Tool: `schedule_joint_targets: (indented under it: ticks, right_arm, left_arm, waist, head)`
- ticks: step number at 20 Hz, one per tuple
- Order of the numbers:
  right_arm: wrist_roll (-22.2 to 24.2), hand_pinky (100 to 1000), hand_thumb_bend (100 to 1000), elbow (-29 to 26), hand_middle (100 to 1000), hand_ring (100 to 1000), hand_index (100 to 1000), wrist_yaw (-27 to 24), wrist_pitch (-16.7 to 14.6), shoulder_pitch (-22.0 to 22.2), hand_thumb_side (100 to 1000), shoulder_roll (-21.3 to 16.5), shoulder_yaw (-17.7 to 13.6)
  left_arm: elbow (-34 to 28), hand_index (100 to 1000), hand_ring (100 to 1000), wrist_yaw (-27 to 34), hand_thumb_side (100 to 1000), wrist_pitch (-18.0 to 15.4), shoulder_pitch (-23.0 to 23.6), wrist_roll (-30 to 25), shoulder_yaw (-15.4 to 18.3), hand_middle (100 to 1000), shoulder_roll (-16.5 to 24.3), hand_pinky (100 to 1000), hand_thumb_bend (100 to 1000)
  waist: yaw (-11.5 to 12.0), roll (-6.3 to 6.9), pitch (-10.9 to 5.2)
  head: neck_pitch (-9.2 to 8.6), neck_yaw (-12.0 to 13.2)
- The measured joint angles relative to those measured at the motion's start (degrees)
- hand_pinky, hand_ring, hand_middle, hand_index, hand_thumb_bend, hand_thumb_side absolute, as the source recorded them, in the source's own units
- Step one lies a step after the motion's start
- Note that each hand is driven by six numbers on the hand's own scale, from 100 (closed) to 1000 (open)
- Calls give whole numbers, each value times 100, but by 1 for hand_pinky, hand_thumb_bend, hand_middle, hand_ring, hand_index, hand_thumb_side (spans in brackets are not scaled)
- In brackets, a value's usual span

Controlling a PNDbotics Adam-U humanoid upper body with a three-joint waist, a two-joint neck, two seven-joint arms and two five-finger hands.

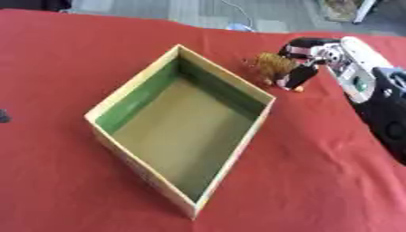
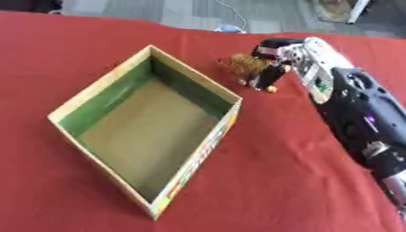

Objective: Pick up objects on the table and place them in the box.

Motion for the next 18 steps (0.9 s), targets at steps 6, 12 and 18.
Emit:
schedule_joint_targets:
  ticks: [6, 12, 18]
  right_arm:
    - [-209, 891, 100, 9, 452, 778, 515, -1, 107, 0, 198, 1, -2]
    - [-403, 901, 100, -158, 441, 773, 475, -170, 93, -8, 242, 1, 7]
    - [-436, 897, 100, -310, 434, 770, 447, -285, 13, -53, 261, -3, 70]
  left_arm:
    - [0, 674, 499, -3, 747, 24, 0, -21, -1, 550, -1, 498, 100]
    - [0, 674, 499, -3, 744, 28, 1, -25, -1, 551, -2, 498, 100]
    - [0, 674, 499, -3, 739, 43, 9, -39, -1, 551, -2, 496, 100]
  waist:
    - [-6, 1, 0]
    - [-30, 6, 0]
    - [-42, 8, -20]
  head:
    - [-1, 1]
    - [0, 3]
    - [3, 4]
